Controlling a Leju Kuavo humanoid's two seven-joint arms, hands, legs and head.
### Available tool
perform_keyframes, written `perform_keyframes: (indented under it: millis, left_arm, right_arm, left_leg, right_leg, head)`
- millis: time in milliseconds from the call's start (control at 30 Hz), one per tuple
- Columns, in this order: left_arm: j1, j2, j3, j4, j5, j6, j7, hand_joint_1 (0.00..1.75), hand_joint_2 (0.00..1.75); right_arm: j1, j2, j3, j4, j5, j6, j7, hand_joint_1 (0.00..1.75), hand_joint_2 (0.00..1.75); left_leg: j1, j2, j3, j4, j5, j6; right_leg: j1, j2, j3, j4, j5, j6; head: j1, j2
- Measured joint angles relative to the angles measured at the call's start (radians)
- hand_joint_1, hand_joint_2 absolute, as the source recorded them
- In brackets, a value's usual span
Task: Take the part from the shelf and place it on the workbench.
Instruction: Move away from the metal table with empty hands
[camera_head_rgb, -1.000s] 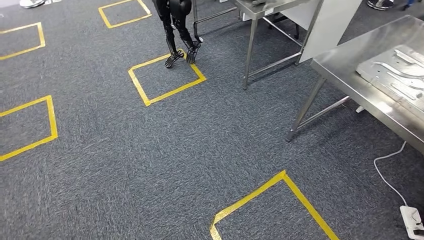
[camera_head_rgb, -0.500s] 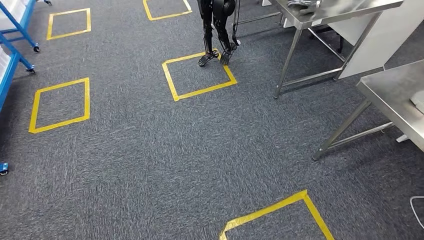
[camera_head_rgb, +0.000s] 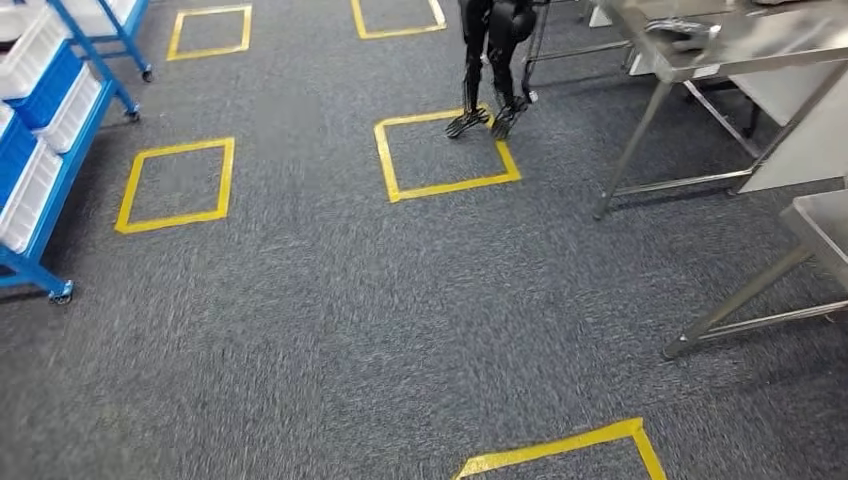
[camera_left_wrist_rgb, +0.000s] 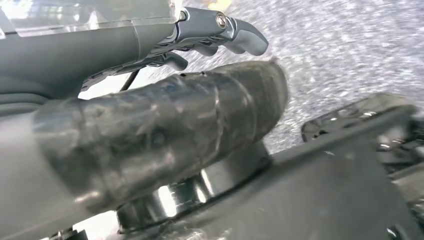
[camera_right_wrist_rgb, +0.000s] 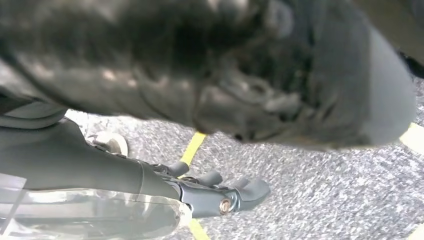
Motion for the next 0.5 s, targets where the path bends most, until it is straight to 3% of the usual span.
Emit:
perform_keyframes:
  millis: [67,133,200,267,300,367,433,500]
  left_arm:
    - [-0.002,-0.003,-0.009,0.000,-0.036,-0.018,-0.003,0.00,0.00]
    - [-0.001,-0.008,-0.018,0.000,-0.054,-0.032,-0.009,0.00,0.00]
    - [-0.003,-0.013,-0.026,0.000,-0.067,-0.048,-0.017,0.00,0.00]
    - [-0.008,-0.017,-0.035,0.000,-0.080,-0.065,-0.025,0.00,0.00]
    - [-0.010,-0.019,-0.040,0.000,-0.086,-0.072,-0.028,0.00,0.00]
    - [-0.012,-0.021,-0.050,0.000,-0.095,-0.083,-0.031,0.00,0.00]
    - [-0.013,-0.023,-0.059,0.000,-0.101,-0.097,-0.032,0.00,0.00]
    - [-0.015,-0.025,-0.068,0.000,-0.107,-0.118,-0.033,0.00,0.00]
  right_arm:
    - [-0.001,-0.001,-0.002,0.000,-0.040,-0.003,0.019,0.00,0.00]
    - [-0.002,-0.003,-0.008,-0.001,-0.089,-0.006,0.034,0.00,0.00]
    - [-0.002,-0.006,-0.019,-0.001,-0.133,-0.013,0.043,0.00,0.00]
    - [0.000,-0.006,-0.029,0.000,-0.158,-0.018,0.045,0.00,0.00]
    - [0.001,-0.006,-0.032,0.000,-0.163,-0.019,0.045,0.00,0.00]
    - [0.003,-0.006,-0.035,0.001,-0.166,-0.019,0.046,0.00,0.00]
    - [0.004,-0.006,-0.036,0.001,-0.164,-0.018,0.052,0.00,0.00]
    - [0.003,-0.006,-0.037,0.002,-0.160,-0.012,0.063,0.00,0.00]
  left_leg:
    - [0.000,-0.021,0.003,-0.009,0.002,0.009]
    - [0.005,-0.041,0.017,-0.029,0.007,0.018]
    - [0.008,-0.058,0.025,-0.039,0.011,0.025]
    - [0.007,-0.079,0.026,-0.038,0.010,0.031]
    - [0.007,-0.089,0.026,-0.037,0.009,0.032]
    - [0.008,-0.112,0.027,-0.033,0.007,0.030]
    - [0.010,-0.137,0.027,-0.023,0.001,0.025]
    - [0.011,-0.159,0.020,-0.007,-0.007,0.014]
  right_leg:
    - [0.001,-0.014,0.008,-0.007,-0.005,0.011]
    - [-0.001,0.015,0.005,0.016,-0.026,0.019]
    - [-0.002,0.066,-0.043,0.115,-0.078,0.020]
    - [-0.001,0.086,-0.114,0.236,-0.120,0.019]
    - [-0.001,0.089,-0.138,0.269,-0.122,0.020]
    - [-0.003,0.091,-0.140,0.244,-0.078,0.021]
    - [-0.008,0.113,-0.098,0.129,-0.002,0.022]
    - [-0.011,0.143,-0.065,0.038,0.037,0.019]
  head:
    - [0.001,0.000]
    - [0.002,0.000]
    - [0.007,0.000]
    - [0.010,0.000]
    - [0.010,0.000]
    - [0.010,0.000]
    - [0.010,0.000]
    - [0.010,0.000]
